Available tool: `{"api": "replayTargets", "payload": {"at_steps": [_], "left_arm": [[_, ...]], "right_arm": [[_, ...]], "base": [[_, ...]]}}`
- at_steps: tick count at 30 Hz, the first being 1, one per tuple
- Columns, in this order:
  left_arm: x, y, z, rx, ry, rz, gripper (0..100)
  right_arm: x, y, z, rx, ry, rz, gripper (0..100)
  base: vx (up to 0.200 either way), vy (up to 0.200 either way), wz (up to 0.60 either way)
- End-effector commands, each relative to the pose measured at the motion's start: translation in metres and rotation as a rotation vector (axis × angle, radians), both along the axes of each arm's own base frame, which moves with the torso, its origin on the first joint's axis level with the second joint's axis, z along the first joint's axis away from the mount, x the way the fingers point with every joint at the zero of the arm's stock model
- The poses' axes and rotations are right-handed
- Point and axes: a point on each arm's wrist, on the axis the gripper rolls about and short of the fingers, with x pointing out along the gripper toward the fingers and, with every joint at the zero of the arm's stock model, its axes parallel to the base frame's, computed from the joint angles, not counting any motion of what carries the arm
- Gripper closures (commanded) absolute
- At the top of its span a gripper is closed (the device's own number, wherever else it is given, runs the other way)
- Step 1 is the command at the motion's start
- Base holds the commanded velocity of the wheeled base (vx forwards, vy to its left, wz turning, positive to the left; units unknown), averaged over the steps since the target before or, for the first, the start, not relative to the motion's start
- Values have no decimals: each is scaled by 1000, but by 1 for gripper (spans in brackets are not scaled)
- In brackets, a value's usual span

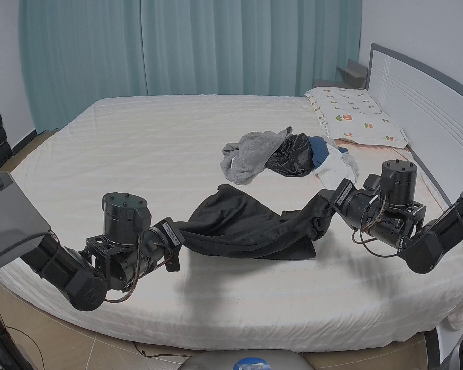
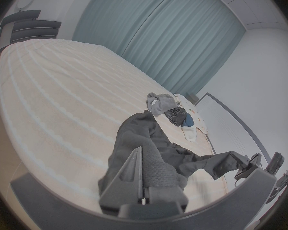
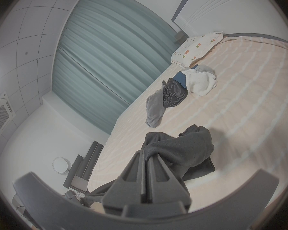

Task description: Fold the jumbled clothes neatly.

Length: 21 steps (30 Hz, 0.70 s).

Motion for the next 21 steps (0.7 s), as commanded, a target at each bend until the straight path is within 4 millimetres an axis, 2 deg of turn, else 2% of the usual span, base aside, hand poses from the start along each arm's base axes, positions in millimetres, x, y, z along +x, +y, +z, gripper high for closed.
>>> {"api": "replayTargets", "payload": {"at_steps": [1,6,14,21], "left_arm": [[-3,1,-2,-20,-31,2,100],[-4,6,-6,-28,-49,14,100],[-1,14,-4,-32,-54,42,100],[-8,23,-1,-29,-57,58,100]], "right_arm": [[-1,2,-2,6,11,2,100],[-4,5,0,7,4,6,100],[-7,11,1,1,-13,1,100],[-9,12,2,-40,-77,0,100]], "base": [[0,0,0],[0,0,0],[0,200,0],[0,200,0]]}}
